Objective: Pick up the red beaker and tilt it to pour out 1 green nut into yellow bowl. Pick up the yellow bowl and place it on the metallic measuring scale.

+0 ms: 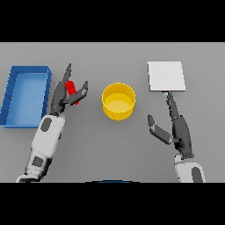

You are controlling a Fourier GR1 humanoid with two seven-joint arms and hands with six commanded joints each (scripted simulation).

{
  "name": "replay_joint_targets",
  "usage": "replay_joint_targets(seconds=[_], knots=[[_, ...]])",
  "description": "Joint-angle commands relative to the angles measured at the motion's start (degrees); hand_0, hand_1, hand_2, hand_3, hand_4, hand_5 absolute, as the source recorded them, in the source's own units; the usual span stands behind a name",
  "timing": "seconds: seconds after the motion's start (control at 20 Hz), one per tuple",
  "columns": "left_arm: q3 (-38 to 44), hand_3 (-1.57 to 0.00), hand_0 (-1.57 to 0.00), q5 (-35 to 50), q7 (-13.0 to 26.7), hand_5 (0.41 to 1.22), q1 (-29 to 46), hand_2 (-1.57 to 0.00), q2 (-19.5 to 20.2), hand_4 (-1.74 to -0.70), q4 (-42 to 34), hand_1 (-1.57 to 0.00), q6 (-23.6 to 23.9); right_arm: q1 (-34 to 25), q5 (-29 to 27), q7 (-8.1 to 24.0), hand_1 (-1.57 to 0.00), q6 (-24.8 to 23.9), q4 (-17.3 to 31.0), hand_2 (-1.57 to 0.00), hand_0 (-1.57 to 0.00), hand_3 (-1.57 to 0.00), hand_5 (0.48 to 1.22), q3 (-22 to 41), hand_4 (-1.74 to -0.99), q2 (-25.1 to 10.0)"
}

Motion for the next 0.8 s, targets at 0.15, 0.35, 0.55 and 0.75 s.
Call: replay_joint_targets(seconds=[0.15, 0.35, 0.55, 0.75], knots=[[1.86, -0.58, -0.77, 0.57, -2.14, 0.933, -1.86, -0.79, -0.95, -1.48, 3.28, -0.8, 2.19, -0.54, 0.08, 0.22, 0.0, -0.09, -0.28, 0.0, 0.0, 0.0, 0.692, -0.37, -1.245, -0.59], [2.29, -1.11, -1.24, 0.66, -7.95, 1.103, -2.77, -1.25, -1.79, -1.57, 5.52, -1.25, 2.03, -1.83, 0.07, 1.01, 0.0, -0.29, 1.07, 0.0, 0.0, 0.0, 0.686, -0.56, -1.233, -0.25], [3.0, -1.38, -1.44, 1.68, -6.77, 1.128, -3.66, -1.44, -1.96, -1.67, 5.49, -1.44, 3.28, -1.6, 0.57, 0.07, 0.0, -0.59, 1.95, 0.0, 0.0, 0.0, 0.673, -0.83, -1.196, -0.69], [1.34, -1.49, -1.52, 0.53, -3.72, 1.125, -3.96, -1.52, -0.6, -1.71, 1.7, -1.52, 3.71, -2.39, 2.21, -0.03, 0.0, -1.55, 1.73, 0.0, 0.0, 0.0, 0.66, -0.16, -1.141, -0.41]])
